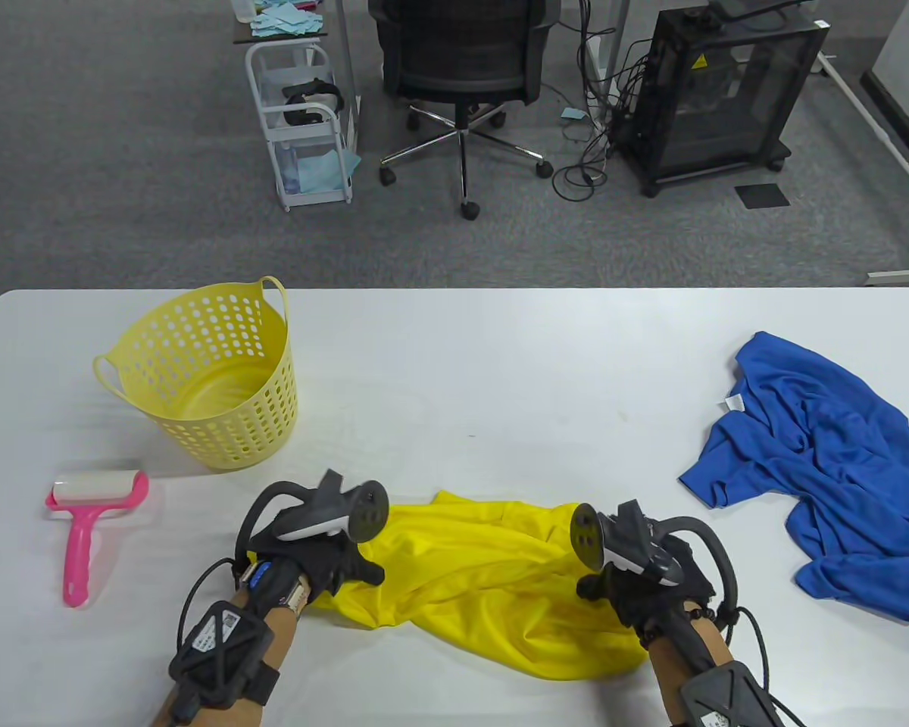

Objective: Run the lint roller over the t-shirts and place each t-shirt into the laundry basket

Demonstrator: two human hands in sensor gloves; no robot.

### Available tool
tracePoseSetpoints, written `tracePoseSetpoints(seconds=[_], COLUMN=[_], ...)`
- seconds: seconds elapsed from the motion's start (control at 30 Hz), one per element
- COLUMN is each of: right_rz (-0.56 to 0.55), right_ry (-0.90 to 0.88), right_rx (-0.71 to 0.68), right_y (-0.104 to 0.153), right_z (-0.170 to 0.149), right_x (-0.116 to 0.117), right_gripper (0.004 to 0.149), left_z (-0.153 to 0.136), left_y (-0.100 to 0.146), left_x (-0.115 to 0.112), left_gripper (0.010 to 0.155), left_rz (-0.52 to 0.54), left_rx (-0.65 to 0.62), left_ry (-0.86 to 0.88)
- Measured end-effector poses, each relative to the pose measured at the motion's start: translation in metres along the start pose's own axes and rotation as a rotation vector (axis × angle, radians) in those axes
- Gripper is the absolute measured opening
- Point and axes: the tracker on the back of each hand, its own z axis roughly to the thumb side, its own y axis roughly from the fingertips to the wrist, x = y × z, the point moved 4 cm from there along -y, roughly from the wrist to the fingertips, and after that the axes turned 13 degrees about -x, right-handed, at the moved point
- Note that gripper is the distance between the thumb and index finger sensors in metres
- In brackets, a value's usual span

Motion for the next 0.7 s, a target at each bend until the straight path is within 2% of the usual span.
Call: tracePoseSetpoints(seconds=[0.07,0.1,0.17,0.2,0.23,0.27,0.3,0.33,0.4,0.47,0.5,0.6,0.63,0.7], right_rz=[0.054,0.038,-0.071,-0.178,-0.273,-0.293,-0.272,-0.251,-0.235,-0.257,-0.269,-0.237,-0.206,-0.176], right_ry=[-0.033,-0.026,0.040,0.095,0.093,0.089,0.114,0.140,0.135,0.039,-0.046,-0.230,-0.262,-0.270], right_rx=[-0.032,-0.027,-0.019,-0.050,-0.079,-0.098,-0.111,-0.117,-0.158,-0.229,-0.324,-0.475,-0.510,-0.519], right_y=[-0.012,-0.014,-0.013,-0.014,-0.013,-0.014,-0.015,-0.015,-0.008,0.010,0.022,0.048,0.053,0.053], right_z=[0.009,0.012,0.019,0.029,0.036,0.041,0.046,0.048,0.050,0.047,0.046,0.039,0.037,0.031], right_x=[0.020,0.020,0.011,0.001,-0.006,-0.008,-0.010,-0.012,-0.018,-0.027,-0.032,-0.043,-0.047,-0.057], right_gripper=[0.100,0.102,0.096,0.082,0.067,0.060,0.057,0.055,0.053,0.052,0.052,0.051,0.051,0.049], left_z=[0.004,0.004,0.001,-0.001,-0.004,-0.006,-0.008,-0.009,-0.012,-0.013,-0.013,-0.009,-0.009,-0.015], left_y=[-0.009,-0.010,-0.014,-0.015,-0.013,-0.012,-0.009,-0.005,0.011,0.034,0.050,0.079,0.087,0.093], left_x=[0.001,0.001,-0.001,0.001,0.007,0.011,0.014,0.015,0.018,0.028,0.032,0.035,0.038,0.050], left_gripper=[0.110,0.111,0.109,0.102,0.092,0.077,0.063,0.058,0.055,0.055,0.055,0.055,0.055,0.054], left_rz=[-0.022,-0.035,-0.050,-0.026,0.057,0.119,0.203,0.224,0.149,0.154,0.162,0.079,0.081,0.111], left_rx=[0.029,0.033,0.065,0.084,0.102,0.114,0.132,0.146,0.186,0.187,0.136,-0.076,-0.109,-0.063], left_ry=[-0.085,-0.074,-0.036,-0.034,-0.029,-0.012,0.038,0.053,-0.050,-0.145,-0.117,0.043,0.073,0.081])
